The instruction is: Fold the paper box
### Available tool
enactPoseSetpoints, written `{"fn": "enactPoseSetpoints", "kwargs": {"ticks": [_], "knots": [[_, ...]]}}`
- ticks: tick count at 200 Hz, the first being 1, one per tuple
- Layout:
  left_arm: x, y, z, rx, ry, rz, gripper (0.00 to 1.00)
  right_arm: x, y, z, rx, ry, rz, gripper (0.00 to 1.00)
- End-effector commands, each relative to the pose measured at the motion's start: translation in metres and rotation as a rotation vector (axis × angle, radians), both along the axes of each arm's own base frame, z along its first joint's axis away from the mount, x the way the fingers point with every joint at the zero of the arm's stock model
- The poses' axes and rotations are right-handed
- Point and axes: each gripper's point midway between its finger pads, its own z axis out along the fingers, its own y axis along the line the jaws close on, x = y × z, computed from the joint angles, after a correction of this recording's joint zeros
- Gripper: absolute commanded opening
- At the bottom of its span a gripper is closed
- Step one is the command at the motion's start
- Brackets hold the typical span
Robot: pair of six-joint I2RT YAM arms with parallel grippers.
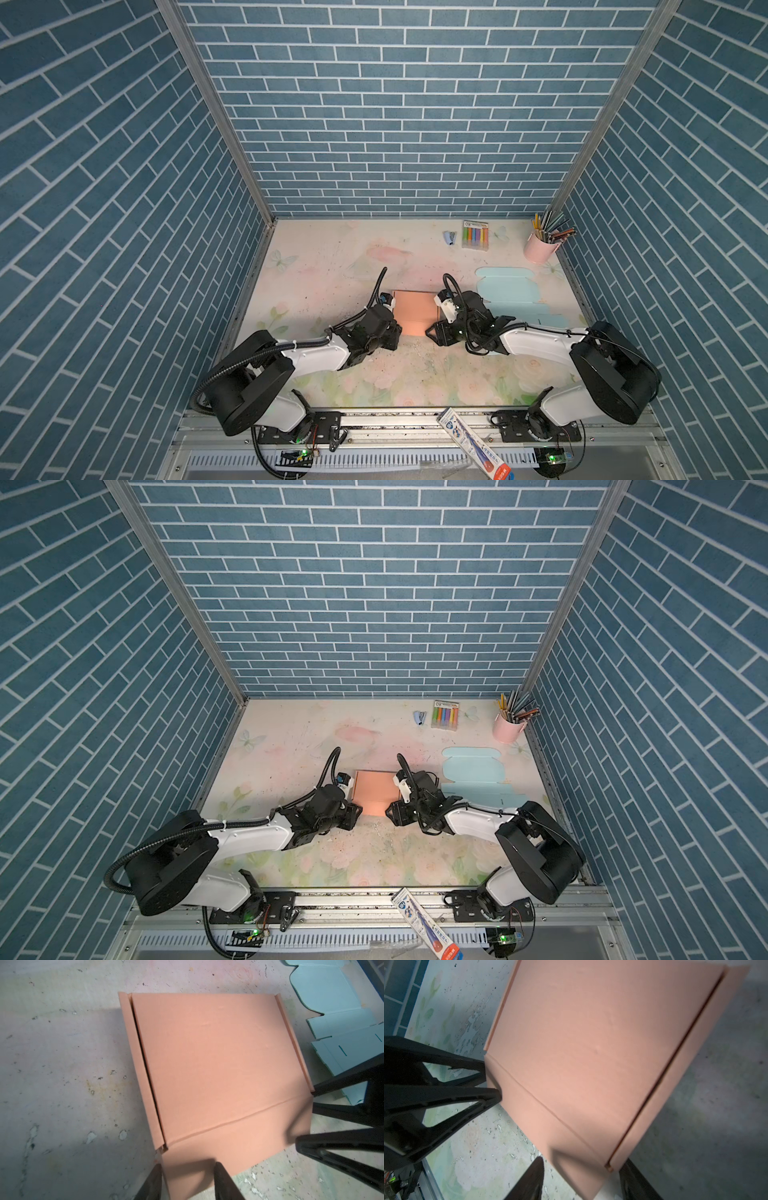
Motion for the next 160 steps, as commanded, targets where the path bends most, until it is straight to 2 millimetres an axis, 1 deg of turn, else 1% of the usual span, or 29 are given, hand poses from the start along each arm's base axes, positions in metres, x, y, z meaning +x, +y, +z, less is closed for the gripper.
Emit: {"fn": "enactPoseSetpoints", "kwargs": {"ticks": [1, 26, 47, 90, 119, 134, 160], "knots": [[0.01, 0.003, 0.0, 0.023, -0.026, 0.025, 0.4, 0.003, 0.0, -0.003, -0.012, -0.01, -0.006, 0.58], [0.012, 0.004, -0.002, 0.034, -0.031, 0.03, 0.39, 0.004, -0.002, -0.003, -0.015, -0.014, -0.013, 0.58], [0.013, 0.003, -0.005, 0.045, -0.033, 0.03, 0.36, 0.005, -0.003, -0.003, -0.015, -0.017, -0.014, 0.53], [0.016, 0.004, -0.006, 0.049, -0.035, 0.034, 0.35, 0.008, -0.006, -0.005, -0.03, -0.018, -0.023, 0.52], [0.017, 0.003, -0.003, 0.044, -0.041, 0.031, 0.36, 0.007, -0.009, 0.002, -0.035, -0.028, -0.021, 0.54], [0.019, 0.003, -0.002, 0.043, -0.043, 0.035, 0.35, 0.005, -0.011, 0.01, -0.035, -0.04, -0.013, 0.56], [0.023, 0.002, -0.002, 0.044, -0.043, 0.03, 0.36, 0.008, -0.021, 0.021, -0.079, -0.072, -0.036, 0.6]]}}
